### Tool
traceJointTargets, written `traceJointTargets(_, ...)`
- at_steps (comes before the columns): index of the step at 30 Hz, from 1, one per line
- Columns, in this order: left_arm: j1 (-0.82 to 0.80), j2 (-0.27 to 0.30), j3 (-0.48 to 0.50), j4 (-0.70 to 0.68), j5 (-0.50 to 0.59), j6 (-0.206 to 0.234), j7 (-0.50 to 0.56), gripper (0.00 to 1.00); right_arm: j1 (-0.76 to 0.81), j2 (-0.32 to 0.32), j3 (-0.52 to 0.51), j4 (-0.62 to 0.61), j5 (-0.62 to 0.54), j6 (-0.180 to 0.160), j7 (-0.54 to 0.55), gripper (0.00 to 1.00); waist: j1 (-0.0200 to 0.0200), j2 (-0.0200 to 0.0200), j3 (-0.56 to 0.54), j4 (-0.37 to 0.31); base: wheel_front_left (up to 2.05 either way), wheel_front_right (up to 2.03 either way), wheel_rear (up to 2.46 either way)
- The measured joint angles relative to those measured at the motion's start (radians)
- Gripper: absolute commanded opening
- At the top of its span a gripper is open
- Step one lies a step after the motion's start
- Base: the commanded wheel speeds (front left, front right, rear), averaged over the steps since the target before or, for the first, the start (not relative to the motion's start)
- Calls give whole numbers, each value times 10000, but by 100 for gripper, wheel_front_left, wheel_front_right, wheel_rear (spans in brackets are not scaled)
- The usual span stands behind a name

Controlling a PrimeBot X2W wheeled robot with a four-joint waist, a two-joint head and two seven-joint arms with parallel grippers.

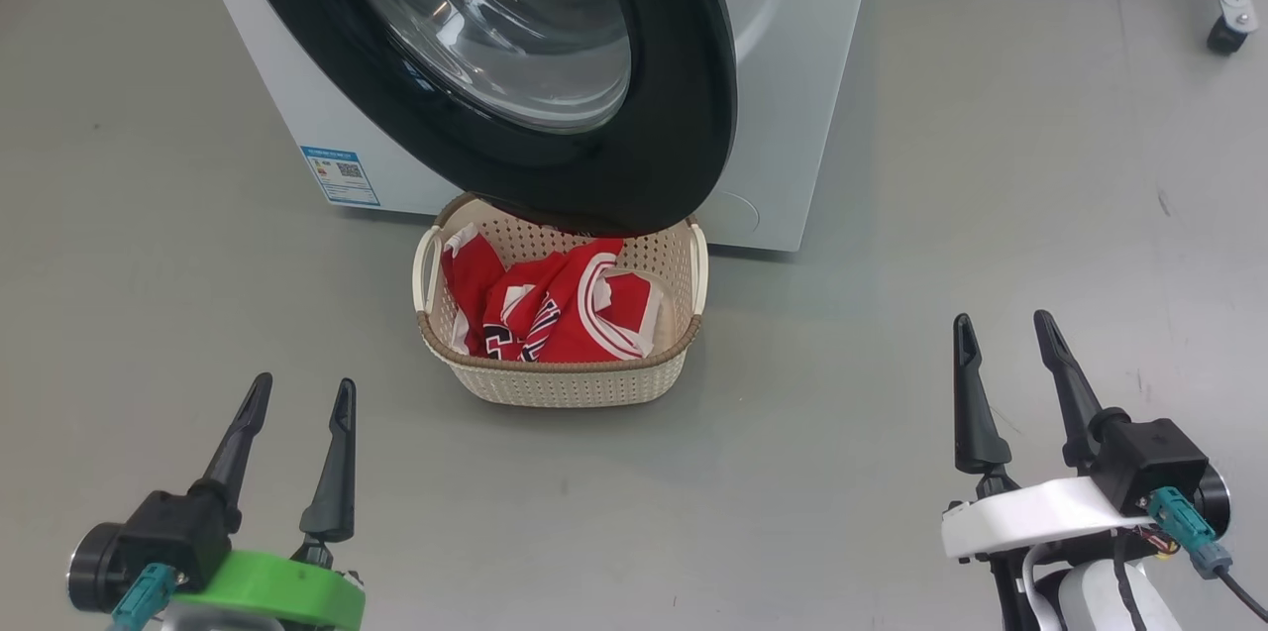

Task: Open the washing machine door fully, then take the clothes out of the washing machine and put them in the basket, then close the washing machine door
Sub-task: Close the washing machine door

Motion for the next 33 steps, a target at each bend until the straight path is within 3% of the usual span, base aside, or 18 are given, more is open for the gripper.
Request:
traceJointTargets(5, 0, -82, 25, -15, 0, -82, 0, 100, -107, 4, 92, -171, -194, 71, -2, 100, 0, 0, 81, 19, 0, 0, 0)
traceJointTargets(7, -1, -96, 33, -25, 0, -86, 0, 100, -192, 2, 222, -190, -274, 163, -2, 21, 0, 0, 156, 31, 0, 0, 0)
traceJointTargets(8, -4, -109, 33, -35, 4, -86, 0, 100, -238, 2, 311, -196, -343, 232, -2, 0, 0, 0, 200, 39, 0, 0, 0)
traceJointTargets(18, -236, -290, -29, -211, 44, -174, -2, 100, -1709, -426, 2075, 23, -1542, 943, -6, 0, 0, 0, 1015, 201, 0, 0, 0)
traceJointTargets(26, -817, -435, -236, -240, 77, -178, -2, 100, -3327, -681, 2880, 426, -2034, 1037, 267, 0, 0, -1, 1806, 497, 0, 0, 0)
traceJointTargets(33, -1395, -579, -359, -251, 71, -184, -2, 100, -4743, -940, 2999, 826, -2115, 1118, 640, 0, 0, 0, 2569, 885, 0, 0, 0)
